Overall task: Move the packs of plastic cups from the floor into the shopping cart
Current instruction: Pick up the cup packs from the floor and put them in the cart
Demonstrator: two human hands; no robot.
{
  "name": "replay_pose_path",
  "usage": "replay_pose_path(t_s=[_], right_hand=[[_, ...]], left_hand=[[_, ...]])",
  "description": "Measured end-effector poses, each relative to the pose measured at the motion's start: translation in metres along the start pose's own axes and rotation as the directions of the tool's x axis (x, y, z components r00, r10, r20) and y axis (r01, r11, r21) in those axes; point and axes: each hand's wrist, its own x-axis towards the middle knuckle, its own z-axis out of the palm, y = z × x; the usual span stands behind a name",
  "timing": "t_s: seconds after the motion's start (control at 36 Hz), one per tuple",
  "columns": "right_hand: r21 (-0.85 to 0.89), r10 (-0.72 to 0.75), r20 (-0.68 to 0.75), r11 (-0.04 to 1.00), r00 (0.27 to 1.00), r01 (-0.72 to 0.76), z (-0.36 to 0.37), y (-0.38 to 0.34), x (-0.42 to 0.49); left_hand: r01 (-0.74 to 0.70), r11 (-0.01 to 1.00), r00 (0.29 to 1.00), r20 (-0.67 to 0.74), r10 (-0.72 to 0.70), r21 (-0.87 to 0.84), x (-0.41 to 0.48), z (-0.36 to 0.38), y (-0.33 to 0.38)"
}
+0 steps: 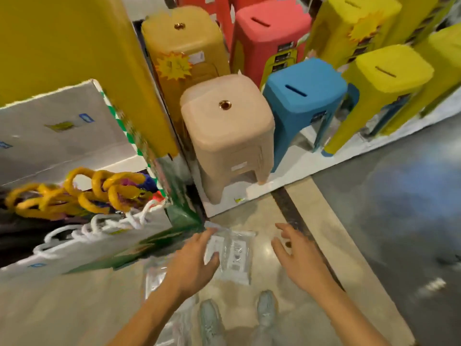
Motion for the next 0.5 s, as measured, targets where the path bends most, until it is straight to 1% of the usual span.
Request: replay_pose_path(t_s=[0.11,0.19,0.33,0.42,0.5], right_hand=[[0.044,0.077,0.018,0.996,0.997,-0.078,0.067,0.053,0.042],[0.075,0.106,0.027,0.991,0.994,-0.108,0.127,0.095,0.085],[0.026,0.110,0.109,0.993,0.988,-0.113,0.247,0.177,0.163],[0.001,0.126,0.122,0.992,0.984,-0.127,0.321,0.231,0.208],[-0.001,0.158,0.159,0.987,0.975,-0.160,0.393,0.281,0.249]], left_hand=[[0.013,1.000,0.998,0.065,-0.012,-0.027,0.046,0.058,-0.063],[0.059,0.998,0.995,0.079,-0.057,-0.023,0.086,0.109,-0.115],[0.076,0.997,0.993,0.094,-0.078,0.026,0.156,0.214,-0.217],[0.125,0.990,0.989,0.072,-0.130,0.063,0.189,0.283,-0.275],[0.139,0.990,0.987,0.074,-0.141,0.036,0.216,0.345,-0.329]])
